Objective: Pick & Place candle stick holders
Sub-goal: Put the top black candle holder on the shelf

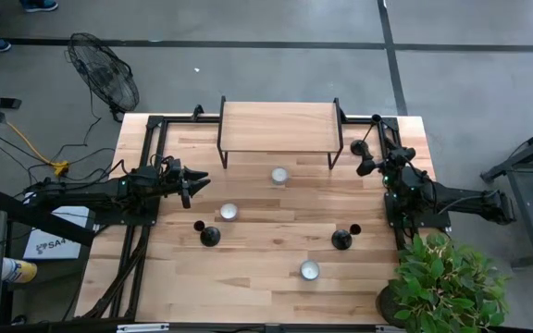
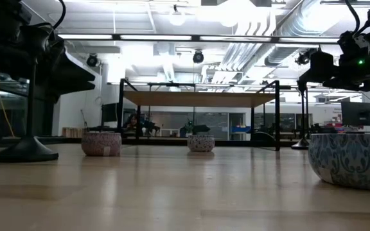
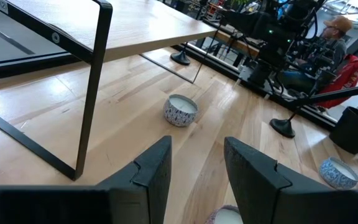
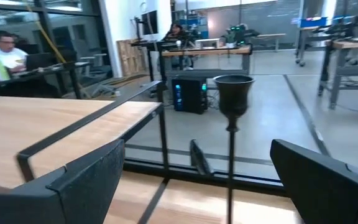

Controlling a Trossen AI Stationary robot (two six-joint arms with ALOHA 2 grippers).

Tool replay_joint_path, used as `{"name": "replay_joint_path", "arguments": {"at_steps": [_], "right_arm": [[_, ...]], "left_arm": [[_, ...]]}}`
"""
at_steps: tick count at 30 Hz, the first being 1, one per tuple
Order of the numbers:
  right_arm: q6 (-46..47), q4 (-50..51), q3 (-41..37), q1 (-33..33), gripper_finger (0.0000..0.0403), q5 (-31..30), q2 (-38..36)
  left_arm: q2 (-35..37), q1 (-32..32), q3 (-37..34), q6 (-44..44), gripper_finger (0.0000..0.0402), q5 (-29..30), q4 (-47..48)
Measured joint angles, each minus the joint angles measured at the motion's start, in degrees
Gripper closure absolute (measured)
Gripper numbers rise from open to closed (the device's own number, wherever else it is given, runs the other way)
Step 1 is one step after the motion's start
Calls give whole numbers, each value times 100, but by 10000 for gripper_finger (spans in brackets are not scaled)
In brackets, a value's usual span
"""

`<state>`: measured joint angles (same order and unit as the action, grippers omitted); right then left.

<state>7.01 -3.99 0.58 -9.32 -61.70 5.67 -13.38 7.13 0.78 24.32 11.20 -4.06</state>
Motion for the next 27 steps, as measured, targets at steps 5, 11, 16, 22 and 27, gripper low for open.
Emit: {"name": "replay_joint_path", "arguments": {"at_steps": [5, 11, 16, 22, 27], "right_arm": [[-135, -9, 0, 0, 4, -349, 0], [-404, -11, 0, 0, 4, -465, 0], [-704, -11, 0, 0, 4, -69, 0], [-702, -11, 0, -2, 4, 234, 0], [-707, -12, 0, 0, 4, 370, 0]], "left_arm": [[2, 0, 0, 0, 257, -2, -1], [0, -2, 0, 1, 257, -1, -1], [0, -2, 0, 0, 257, -2, 1], [0, -2, 0, 2, 257, 0, 1], [2, -2, 0, 2, 257, -1, 0]]}}
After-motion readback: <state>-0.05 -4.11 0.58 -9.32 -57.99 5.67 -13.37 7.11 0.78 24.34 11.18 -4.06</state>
